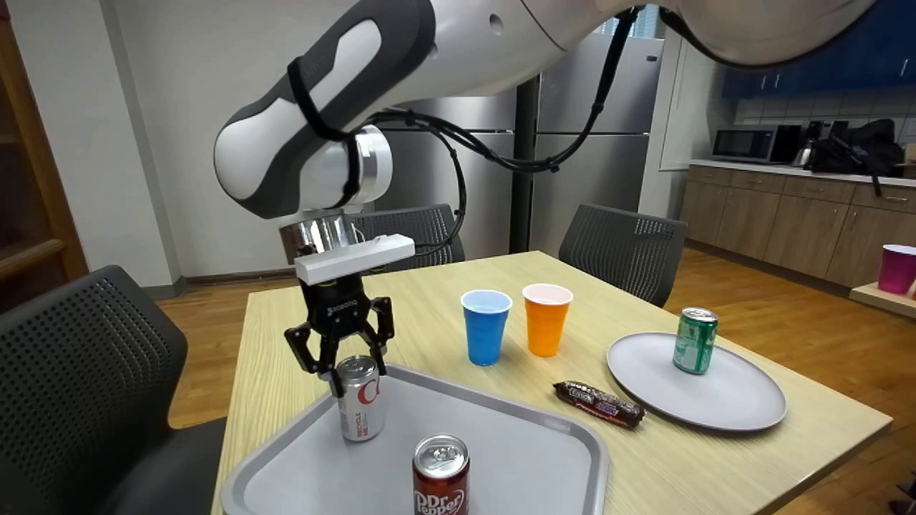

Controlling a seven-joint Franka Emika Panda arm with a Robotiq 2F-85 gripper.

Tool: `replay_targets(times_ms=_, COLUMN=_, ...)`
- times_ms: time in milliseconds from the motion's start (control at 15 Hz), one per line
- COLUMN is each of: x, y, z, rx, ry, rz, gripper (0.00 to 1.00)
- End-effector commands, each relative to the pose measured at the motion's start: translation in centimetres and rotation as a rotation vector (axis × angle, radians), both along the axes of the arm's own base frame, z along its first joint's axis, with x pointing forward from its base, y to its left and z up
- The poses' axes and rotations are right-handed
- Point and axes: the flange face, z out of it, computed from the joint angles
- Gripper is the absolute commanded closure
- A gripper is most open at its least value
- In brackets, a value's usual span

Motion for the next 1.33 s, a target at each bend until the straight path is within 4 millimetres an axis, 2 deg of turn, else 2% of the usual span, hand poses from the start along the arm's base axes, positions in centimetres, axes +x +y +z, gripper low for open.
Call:
replay_targets(times_ms=0, x=0.4, y=0.1, z=1.0, rx=-0.009, ry=0.000, rz=0.016, gripper=0.62)
replay_targets(times_ms=267, x=1.0, y=-1.0, z=2.8, rx=0.014, ry=-0.017, rz=0.000, gripper=0.62)
replay_targets(times_ms=533, x=2.0, y=-3.3, z=5.2, rx=0.027, ry=-0.044, rz=-0.033, gripper=0.62)
replay_targets(times_ms=800, x=2.6, y=-6.8, z=7.6, rx=0.030, ry=-0.068, rz=-0.076, gripper=0.62)
replay_targets(times_ms=1267, x=1.7, y=-15.3, z=10.0, rx=0.017, ry=-0.091, rz=-0.167, gripper=0.62)
